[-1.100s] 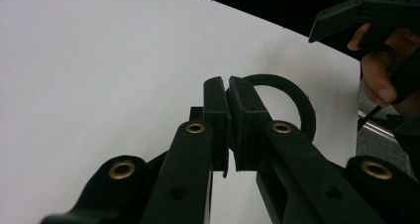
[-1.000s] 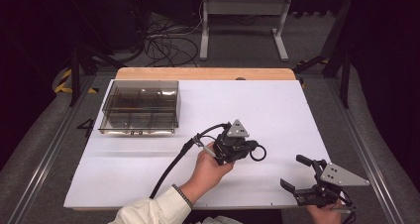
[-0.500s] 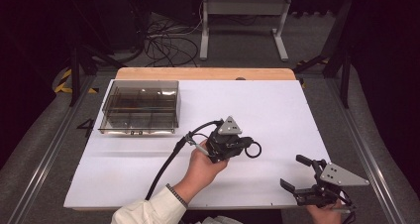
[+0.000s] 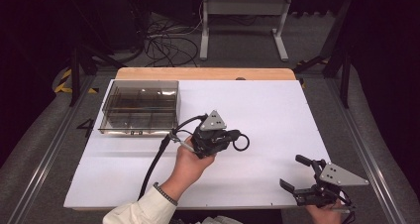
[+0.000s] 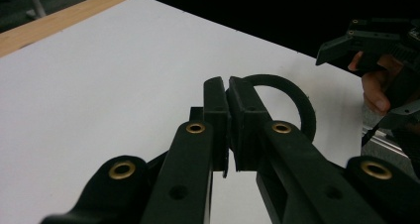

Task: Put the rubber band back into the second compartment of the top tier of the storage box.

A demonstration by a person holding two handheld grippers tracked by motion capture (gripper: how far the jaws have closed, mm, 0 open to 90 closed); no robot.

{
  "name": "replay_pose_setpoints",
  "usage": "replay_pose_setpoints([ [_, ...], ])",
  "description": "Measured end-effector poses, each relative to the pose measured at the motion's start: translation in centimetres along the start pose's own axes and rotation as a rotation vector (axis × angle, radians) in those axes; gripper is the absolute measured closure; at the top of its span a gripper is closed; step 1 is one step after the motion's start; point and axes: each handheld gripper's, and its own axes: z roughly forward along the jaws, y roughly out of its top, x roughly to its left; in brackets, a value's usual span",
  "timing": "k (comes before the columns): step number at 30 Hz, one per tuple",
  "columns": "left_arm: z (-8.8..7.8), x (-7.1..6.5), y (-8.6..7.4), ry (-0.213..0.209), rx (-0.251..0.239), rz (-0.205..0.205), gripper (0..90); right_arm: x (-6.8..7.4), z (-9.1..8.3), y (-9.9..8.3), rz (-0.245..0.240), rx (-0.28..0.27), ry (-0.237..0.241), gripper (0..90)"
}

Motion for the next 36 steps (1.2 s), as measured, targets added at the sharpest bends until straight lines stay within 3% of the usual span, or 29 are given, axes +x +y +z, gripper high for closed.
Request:
replay_pose_setpoints([
  [22,-6.8,3.4,-1.5,0.151,-0.046,-0.003,86.7,0.1,0.1,0.0,-0.003,0.008,0.001,3.4],
  [36,-9.7,5.0,-2.5,0.23,-0.065,-0.029,86.6,0.1,0.3,0.0,-0.007,0.01,0.003,3.4],
])
